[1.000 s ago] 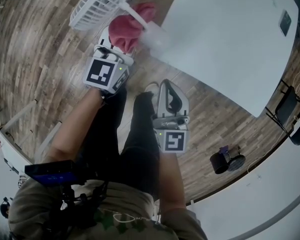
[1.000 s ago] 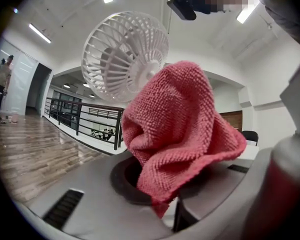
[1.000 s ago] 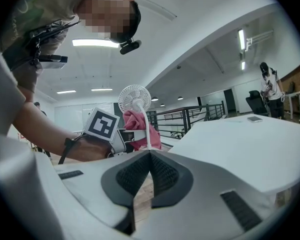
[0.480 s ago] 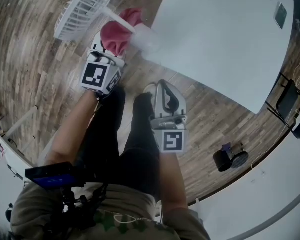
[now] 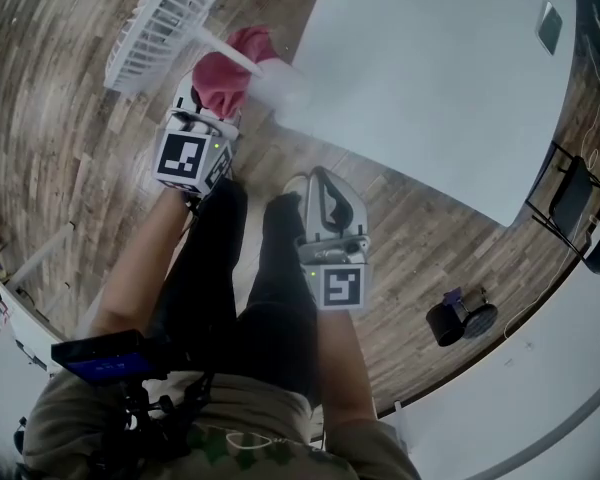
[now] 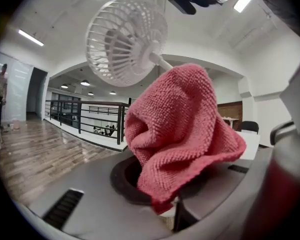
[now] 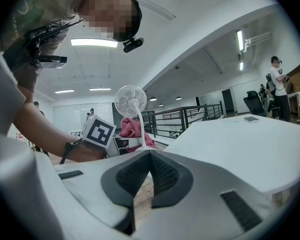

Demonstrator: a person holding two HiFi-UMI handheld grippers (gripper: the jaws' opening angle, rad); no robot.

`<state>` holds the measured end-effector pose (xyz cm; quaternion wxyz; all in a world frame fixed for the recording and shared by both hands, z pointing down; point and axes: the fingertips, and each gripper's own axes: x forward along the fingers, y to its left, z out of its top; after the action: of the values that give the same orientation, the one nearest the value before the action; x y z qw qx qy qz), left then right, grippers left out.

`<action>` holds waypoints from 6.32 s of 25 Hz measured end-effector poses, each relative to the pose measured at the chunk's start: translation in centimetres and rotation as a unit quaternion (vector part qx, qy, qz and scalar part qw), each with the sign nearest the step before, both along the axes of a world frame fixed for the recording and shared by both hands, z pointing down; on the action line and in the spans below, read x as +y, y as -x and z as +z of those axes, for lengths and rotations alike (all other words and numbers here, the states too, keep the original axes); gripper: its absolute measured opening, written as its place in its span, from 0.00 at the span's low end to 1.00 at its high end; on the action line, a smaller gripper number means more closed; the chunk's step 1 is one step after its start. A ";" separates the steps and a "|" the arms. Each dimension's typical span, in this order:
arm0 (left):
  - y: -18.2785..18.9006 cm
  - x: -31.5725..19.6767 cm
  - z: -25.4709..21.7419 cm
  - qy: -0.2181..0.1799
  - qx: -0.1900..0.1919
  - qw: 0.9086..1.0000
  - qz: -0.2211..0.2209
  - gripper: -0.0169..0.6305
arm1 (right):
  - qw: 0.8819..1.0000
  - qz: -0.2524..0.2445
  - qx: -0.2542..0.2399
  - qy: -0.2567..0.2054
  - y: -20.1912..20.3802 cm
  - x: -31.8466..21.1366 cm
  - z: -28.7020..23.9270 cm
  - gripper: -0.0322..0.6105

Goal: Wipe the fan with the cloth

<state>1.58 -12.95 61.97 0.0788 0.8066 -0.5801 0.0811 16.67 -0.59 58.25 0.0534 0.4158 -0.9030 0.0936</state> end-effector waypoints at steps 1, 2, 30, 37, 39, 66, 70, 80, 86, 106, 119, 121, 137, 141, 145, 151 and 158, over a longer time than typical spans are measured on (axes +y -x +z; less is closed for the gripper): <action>0.6 0.0 -0.2 0.001 0.020 1.000 -0.010 0.15 | 1.000 -0.001 0.002 0.002 0.0 0.1 0.1 0.05; 1.3 0.1 -0.6 0.002 0.042 0.999 -0.021 0.15 | 1.000 -0.003 0.004 0.003 0.0 0.2 0.2 0.05; -2.0 0.1 0.2 -0.007 0.051 0.998 0.041 0.16 | 0.999 0.004 -0.029 -0.020 4.1 -2.4 -0.7 0.05; -1.9 -0.4 0.6 0.008 0.001 0.998 0.065 0.16 | 1.000 0.022 -0.019 -0.008 6.7 -0.6 1.0 0.05; -1.7 -0.4 0.5 0.001 -0.014 0.997 0.075 0.16 | 0.999 0.043 -0.022 -0.016 6.5 -1.1 0.4 0.05; -2.7 1.9 -2.1 -0.046 0.044 0.995 0.081 0.16 | 0.987 0.143 -0.054 -0.047 6.3 -6.5 -2.7 0.05; -2.8 1.5 -1.3 -0.028 0.052 0.995 0.082 0.16 | 0.988 0.140 -0.054 -0.046 6.6 -6.4 -2.5 0.05; -2.2 1.3 -0.5 -0.019 0.034 0.996 0.084 0.16 | 0.990 0.125 -0.040 -0.043 7.6 -6.0 -2.0 0.05; 0.6 0.5 0.6 -0.031 0.018 0.997 0.061 0.16 | 0.991 0.121 -0.032 -0.043 7.6 -6.0 -1.5 0.05; -1.5 1.7 -3.1 -0.023 0.121 0.990 0.063 0.16 | 0.992 0.118 -0.029 -0.042 7.5 -5.9 -0.7 0.05; -2.8 1.5 -1.2 0.004 0.096 0.992 0.080 0.16 | 0.990 0.132 -0.024 -0.040 5.9 -5.4 -0.3 0.05; -2.7 1.5 -1.3 0.004 0.090 0.993 0.079 0.16 | 0.990 0.131 -0.023 -0.043 6.0 -5.6 -0.6 0.05; -2.5 1.3 -1.3 -0.011 0.087 0.993 0.075 0.16 | 0.991 0.122 -0.016 -0.058 5.7 -7.2 -0.4 0.05; -2.9 0.9 -1.2 -0.016 0.081 0.994 0.068 0.16 | 0.991 0.119 -0.017 -0.060 5.4 -7.5 -0.7 0.05; -2.8 1.0 -1.5 -0.015 0.078 0.995 0.067 0.16 | 0.989 0.128 -0.018 -0.066 5.4 -7.5 -1.0 0.05; -2.1 0.8 -0.6 -0.021 0.066 0.995 0.077 0.16 | 0.992 0.109 -0.022 -0.057 6.4 -7.7 -0.7 0.05; -1.9 0.7 -0.3 -0.023 0.050 0.995 0.080 0.16 | 0.993 0.103 -0.022 -0.046 7.0 -7.4 -0.1 0.05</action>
<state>3.44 -12.23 61.62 0.0824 0.8551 -0.5108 0.0338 9.66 -7.96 58.11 0.0047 0.5069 -0.8595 0.0659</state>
